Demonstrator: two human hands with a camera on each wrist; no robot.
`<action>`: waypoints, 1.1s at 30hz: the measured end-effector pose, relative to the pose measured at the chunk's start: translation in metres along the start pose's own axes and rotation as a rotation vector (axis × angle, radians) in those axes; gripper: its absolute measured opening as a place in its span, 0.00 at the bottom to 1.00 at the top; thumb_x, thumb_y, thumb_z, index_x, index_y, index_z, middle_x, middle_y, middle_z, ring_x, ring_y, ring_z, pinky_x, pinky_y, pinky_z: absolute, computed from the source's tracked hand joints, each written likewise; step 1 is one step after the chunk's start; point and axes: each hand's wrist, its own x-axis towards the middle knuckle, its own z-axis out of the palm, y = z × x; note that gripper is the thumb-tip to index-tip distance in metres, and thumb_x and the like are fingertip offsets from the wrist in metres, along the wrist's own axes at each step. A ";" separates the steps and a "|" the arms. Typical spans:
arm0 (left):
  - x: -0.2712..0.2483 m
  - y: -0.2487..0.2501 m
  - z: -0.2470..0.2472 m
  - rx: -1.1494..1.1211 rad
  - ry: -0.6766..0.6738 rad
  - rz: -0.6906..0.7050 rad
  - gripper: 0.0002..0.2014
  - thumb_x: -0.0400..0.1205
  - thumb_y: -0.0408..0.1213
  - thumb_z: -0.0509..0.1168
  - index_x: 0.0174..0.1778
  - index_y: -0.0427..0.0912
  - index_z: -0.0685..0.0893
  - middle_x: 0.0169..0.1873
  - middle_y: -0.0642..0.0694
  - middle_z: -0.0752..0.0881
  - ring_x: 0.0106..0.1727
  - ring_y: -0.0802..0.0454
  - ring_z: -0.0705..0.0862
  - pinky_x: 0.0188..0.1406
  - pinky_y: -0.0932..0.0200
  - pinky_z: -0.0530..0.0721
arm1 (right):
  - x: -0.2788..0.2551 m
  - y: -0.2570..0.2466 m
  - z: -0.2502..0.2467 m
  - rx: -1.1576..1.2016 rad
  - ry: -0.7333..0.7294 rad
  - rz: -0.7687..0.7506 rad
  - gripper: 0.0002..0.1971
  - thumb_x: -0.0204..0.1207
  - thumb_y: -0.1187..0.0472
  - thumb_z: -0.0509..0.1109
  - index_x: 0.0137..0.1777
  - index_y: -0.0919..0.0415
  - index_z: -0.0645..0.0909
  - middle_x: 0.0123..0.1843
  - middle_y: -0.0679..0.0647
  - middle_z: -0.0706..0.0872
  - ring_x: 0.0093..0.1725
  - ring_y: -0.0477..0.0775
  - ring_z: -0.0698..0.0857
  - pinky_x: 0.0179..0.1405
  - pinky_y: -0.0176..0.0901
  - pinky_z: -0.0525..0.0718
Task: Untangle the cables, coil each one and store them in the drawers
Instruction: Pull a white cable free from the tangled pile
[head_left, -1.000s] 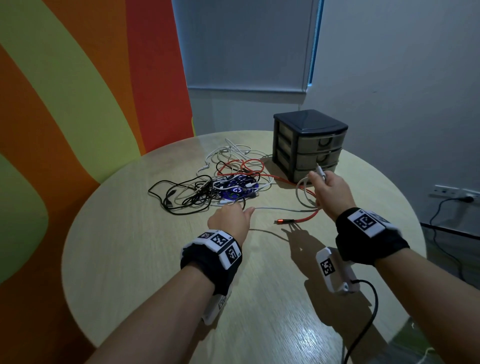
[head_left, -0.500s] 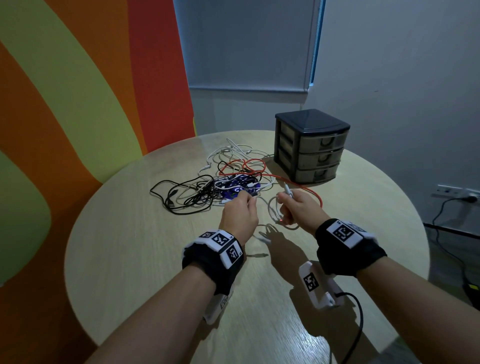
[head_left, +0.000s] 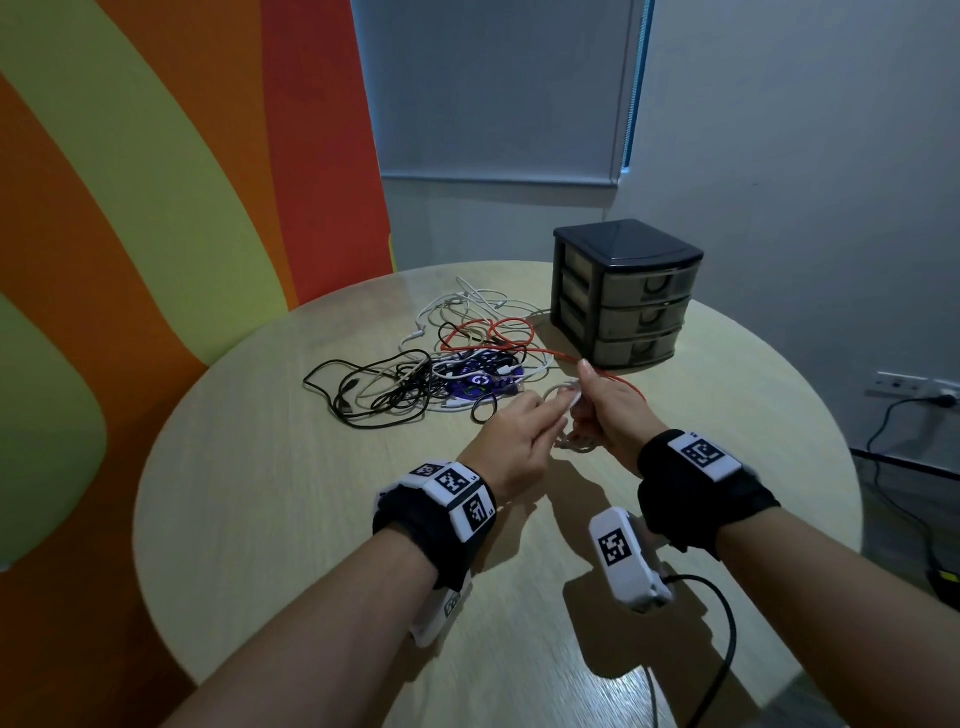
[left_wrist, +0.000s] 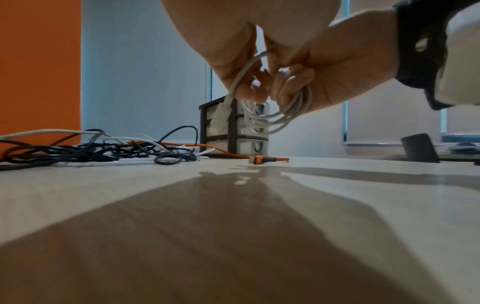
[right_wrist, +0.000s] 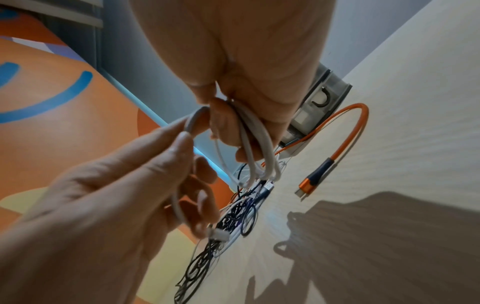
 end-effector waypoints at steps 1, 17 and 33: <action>0.000 -0.001 0.001 0.001 -0.019 0.008 0.22 0.82 0.39 0.55 0.72 0.40 0.76 0.39 0.44 0.74 0.40 0.53 0.73 0.40 0.65 0.69 | 0.001 0.001 0.000 -0.024 0.000 -0.005 0.25 0.85 0.44 0.52 0.38 0.63 0.76 0.25 0.53 0.67 0.23 0.50 0.66 0.28 0.41 0.68; 0.002 -0.005 0.003 0.020 -0.075 -0.006 0.17 0.80 0.45 0.58 0.43 0.34 0.86 0.36 0.41 0.85 0.38 0.49 0.80 0.39 0.56 0.76 | -0.002 0.003 -0.015 0.171 -0.006 -0.016 0.14 0.86 0.62 0.54 0.38 0.62 0.72 0.31 0.55 0.75 0.30 0.52 0.77 0.33 0.40 0.77; 0.004 -0.002 -0.005 0.037 -0.156 -0.378 0.16 0.80 0.52 0.65 0.39 0.41 0.76 0.39 0.45 0.78 0.42 0.50 0.75 0.40 0.55 0.73 | 0.001 0.002 -0.018 0.254 0.046 0.026 0.20 0.85 0.49 0.53 0.33 0.57 0.68 0.18 0.44 0.62 0.20 0.45 0.61 0.32 0.41 0.65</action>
